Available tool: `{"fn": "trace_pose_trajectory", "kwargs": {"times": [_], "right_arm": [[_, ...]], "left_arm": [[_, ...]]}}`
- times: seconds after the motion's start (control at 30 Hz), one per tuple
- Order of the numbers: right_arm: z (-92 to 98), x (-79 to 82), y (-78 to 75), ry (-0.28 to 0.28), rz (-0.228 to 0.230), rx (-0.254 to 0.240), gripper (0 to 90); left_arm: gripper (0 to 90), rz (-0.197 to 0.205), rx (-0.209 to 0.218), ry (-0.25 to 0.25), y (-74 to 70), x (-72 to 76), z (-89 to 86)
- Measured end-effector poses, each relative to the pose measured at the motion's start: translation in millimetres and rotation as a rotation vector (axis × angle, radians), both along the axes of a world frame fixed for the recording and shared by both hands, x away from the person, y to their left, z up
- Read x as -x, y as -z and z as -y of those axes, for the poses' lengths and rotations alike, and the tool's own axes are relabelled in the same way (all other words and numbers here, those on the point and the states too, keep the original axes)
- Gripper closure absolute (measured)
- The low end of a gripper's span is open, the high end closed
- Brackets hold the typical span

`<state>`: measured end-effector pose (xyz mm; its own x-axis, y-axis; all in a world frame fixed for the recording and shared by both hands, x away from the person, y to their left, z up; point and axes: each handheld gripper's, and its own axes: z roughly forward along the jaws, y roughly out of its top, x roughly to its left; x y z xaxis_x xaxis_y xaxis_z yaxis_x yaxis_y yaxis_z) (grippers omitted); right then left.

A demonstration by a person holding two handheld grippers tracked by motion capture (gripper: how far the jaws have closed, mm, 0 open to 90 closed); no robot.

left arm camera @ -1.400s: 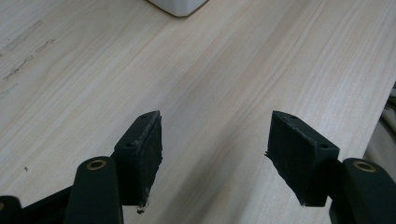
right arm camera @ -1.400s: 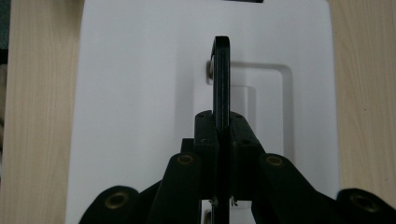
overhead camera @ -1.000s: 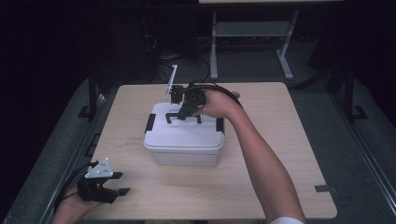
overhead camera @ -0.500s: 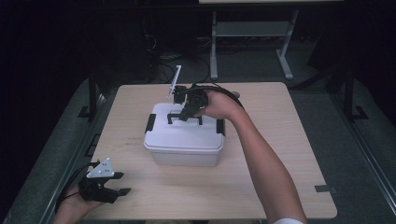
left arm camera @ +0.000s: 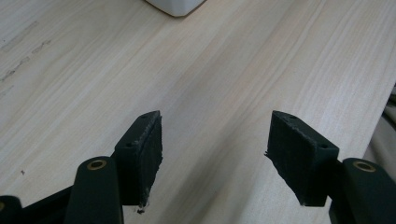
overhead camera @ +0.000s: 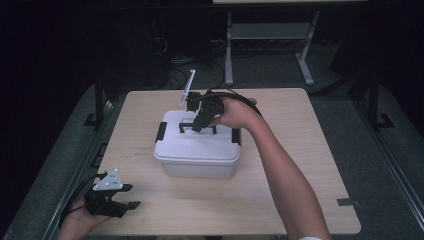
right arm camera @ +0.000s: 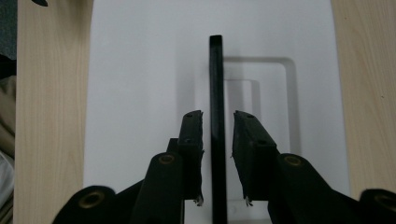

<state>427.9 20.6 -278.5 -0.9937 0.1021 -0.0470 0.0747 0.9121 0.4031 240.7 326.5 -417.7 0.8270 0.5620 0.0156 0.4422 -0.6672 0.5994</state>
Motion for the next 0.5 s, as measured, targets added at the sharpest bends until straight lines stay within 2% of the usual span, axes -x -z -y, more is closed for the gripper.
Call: {"fn": "trace_pose_trajectory", "kwargs": {"times": [0.3,0.5], "right_arm": [[2.7,6.2,-3.4,0.004,-0.006,0.006,68.1],[1.6,13.2,-6.9,0.0,0.013,0.002,65.9]], "left_arm": [[35.4,0.002,-0.004,0.007,-1.1,0.3,2.1],[35.3,0.008,-0.007,0.003,-1.8,1.7,1.0]]}}
